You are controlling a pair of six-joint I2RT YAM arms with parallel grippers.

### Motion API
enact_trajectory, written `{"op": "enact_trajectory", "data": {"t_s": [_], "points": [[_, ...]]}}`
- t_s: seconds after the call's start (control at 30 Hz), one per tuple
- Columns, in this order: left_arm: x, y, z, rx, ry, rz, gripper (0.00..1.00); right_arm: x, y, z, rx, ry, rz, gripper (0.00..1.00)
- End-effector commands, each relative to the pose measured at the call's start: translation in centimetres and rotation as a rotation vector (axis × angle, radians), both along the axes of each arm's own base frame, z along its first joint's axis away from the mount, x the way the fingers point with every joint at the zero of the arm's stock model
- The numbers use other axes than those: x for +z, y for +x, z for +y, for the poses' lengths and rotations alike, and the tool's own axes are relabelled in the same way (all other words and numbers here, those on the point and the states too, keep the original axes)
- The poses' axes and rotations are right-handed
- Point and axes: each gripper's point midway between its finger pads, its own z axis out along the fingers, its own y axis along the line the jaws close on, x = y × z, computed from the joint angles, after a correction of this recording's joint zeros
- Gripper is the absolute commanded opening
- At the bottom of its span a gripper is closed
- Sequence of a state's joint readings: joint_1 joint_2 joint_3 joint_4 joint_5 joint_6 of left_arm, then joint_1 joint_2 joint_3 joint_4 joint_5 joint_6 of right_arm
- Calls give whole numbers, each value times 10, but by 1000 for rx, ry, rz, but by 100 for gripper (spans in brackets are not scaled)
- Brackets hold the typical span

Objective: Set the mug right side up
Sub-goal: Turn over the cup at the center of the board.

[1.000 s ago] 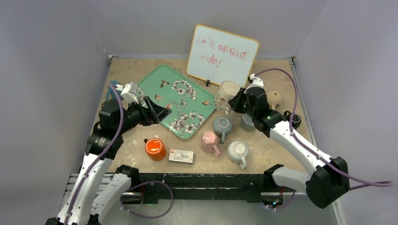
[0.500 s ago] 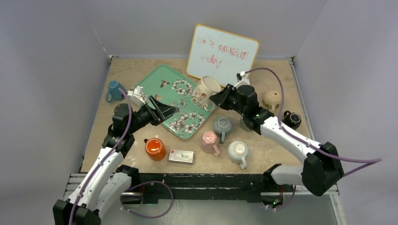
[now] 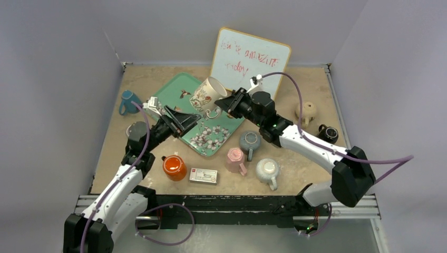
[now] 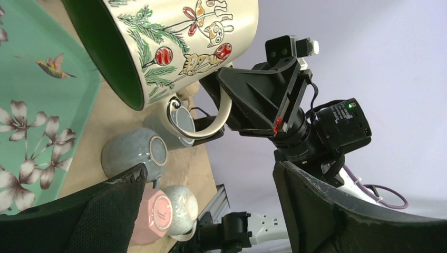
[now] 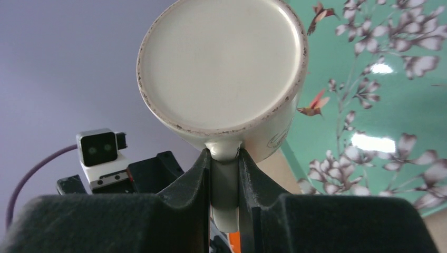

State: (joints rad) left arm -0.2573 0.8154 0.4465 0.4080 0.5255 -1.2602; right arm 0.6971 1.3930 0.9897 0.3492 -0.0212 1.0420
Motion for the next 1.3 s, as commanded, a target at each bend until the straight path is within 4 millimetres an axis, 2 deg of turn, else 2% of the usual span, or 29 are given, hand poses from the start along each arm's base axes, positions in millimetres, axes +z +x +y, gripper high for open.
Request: {"op": "enact_trajectory", "data": {"t_s": [0.0, 0.13, 0.37, 0.77, 0.9, 1.0, 1.13, 1.27], "points": [[20, 3, 5, 43, -59, -86, 90, 124, 4, 13, -17, 329, -214, 0], [17, 7, 8, 65, -112, -88, 86, 128, 4, 26, 1, 385, -185, 0], [31, 14, 10, 88, -174, -149, 80, 136, -10, 40, 61, 473, -164, 0], [41, 24, 11, 110, -209, -161, 83, 148, -29, 50, 104, 528, -169, 0], [46, 28, 13, 126, -227, -166, 81, 144, -34, 58, 128, 550, -151, 0], [53, 28, 16, 134, -274, -179, 74, 134, -37, 63, 149, 556, -121, 0], [63, 26, 17, 133, -302, -208, 59, 122, -38, 65, 156, 545, -99, 0], [67, 23, 16, 123, -299, -220, 55, 120, -47, 66, 202, 544, -118, 0]]}}
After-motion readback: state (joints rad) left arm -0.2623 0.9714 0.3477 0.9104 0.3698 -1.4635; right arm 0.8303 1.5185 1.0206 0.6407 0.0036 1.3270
